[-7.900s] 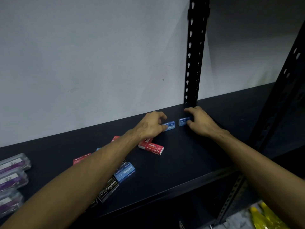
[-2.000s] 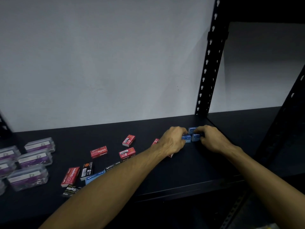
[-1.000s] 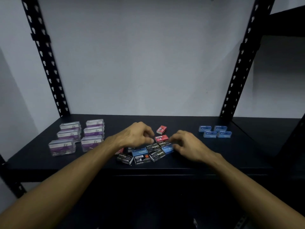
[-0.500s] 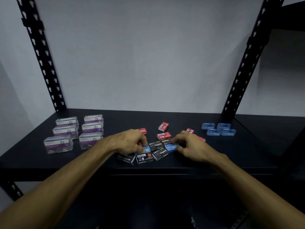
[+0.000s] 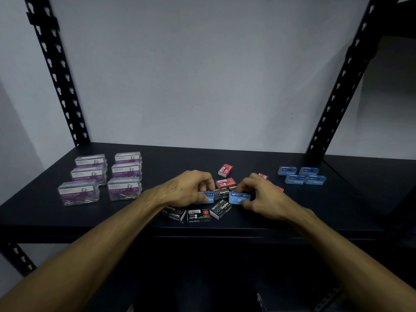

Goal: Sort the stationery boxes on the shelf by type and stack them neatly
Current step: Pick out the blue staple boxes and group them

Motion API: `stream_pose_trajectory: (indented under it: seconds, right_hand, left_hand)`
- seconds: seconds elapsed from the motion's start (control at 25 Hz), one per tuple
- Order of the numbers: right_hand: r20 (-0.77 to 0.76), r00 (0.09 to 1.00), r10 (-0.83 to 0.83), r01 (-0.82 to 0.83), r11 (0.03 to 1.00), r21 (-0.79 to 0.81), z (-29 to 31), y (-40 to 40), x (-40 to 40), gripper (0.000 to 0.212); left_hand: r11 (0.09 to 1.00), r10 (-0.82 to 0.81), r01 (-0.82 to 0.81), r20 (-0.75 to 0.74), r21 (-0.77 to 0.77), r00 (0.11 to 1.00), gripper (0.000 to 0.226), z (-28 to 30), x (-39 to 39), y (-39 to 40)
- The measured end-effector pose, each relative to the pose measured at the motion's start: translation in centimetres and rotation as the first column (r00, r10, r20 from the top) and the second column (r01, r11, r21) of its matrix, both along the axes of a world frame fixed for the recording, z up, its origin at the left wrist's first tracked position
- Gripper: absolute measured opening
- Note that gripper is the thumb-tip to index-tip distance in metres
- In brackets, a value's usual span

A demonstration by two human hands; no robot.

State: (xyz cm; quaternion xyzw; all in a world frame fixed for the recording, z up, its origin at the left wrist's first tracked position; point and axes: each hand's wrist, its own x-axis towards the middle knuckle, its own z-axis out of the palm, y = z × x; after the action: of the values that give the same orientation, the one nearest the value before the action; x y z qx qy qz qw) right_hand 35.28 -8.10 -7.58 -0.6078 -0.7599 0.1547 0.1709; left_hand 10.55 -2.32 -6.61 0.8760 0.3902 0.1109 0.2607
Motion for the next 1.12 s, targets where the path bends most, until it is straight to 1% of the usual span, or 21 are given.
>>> stream_pose_trajectory:
  seconds: [0.12, 0.2, 0.32, 0.52, 0.6, 0.68, 0.76, 0.92, 1.04, 1.12]
  right_hand:
    - [0.0, 1.0, 0.007, -0.007, 0.999, 0.038, -0.2, -0.1, -0.1, 0.015]
    - [-0.014, 0.999, 0.029, -0.028, 0.999, 0.022, -0.2, -0.2, 0.0, 0.013]
    - [-0.037, 0.998, 0.05, -0.05, 0.999, -0.015, -0.1, -0.1, -0.1, 0.015]
    - [-0.048, 0.997, 0.059, -0.06, 0.998, -0.013, 0.1, 0.0, -0.2, 0.01]
    - [-0.074, 0.996, 0.054, -0.056, 0.998, -0.029, 0.3, 0.0, 0.1, 0.008]
    - [-0.09, 0.995, 0.034, -0.038, 0.998, -0.043, 0.7, -0.2, 0.7, 0.009]
    - [-0.086, 0.996, 0.008, -0.01, 1.0, -0.027, 1.0, -0.3, 1.7, 0.01]
    - [-0.103, 0.993, -0.064, 0.064, 0.998, -0.009, 1.6, -0.7, 4.5, 0.01]
    - [-0.081, 0.985, -0.151, 0.152, 0.988, 0.008, 2.0, -0.9, 7.3, 0.008]
    - [-0.055, 0.975, -0.214, 0.216, 0.976, 0.034, 2.3, -1.0, 9.4, 0.006]
  left_hand:
    - [0.999, 0.026, -0.027, 0.031, 0.029, 0.999, 0.023, -0.1, 0.1, 0.3]
    - [1.0, 0.016, -0.016, 0.005, 0.014, 1.0, 0.029, 0.1, -0.1, 0.5]
    - [1.0, 0.006, -0.006, -0.039, -0.004, 0.999, 0.037, 0.2, -0.4, 0.8]
    - [0.998, 0.025, -0.027, -0.051, -0.05, 0.998, 0.03, 1.0, -0.4, 1.1]
    - [0.995, 0.025, -0.026, -0.017, -0.096, 1.0, 0.029, 1.7, -0.2, 1.3]
    - [0.991, 0.029, -0.022, 0.05, -0.132, 0.998, 0.029, 2.5, 0.6, 1.5]
    - [0.991, 0.025, -0.013, 0.087, -0.131, 0.996, 0.029, 2.8, 2.0, 1.6]
    - [0.998, 0.003, 0.003, 0.076, -0.069, 0.997, 0.028, 2.9, 6.1, 1.7]
    - [0.998, -0.036, 0.038, 0.052, -0.051, 0.998, 0.028, 2.9, 9.7, 1.7]
    - [0.998, -0.05, 0.052, 0.063, -0.033, 0.997, 0.028, 2.9, 12.0, 1.7]
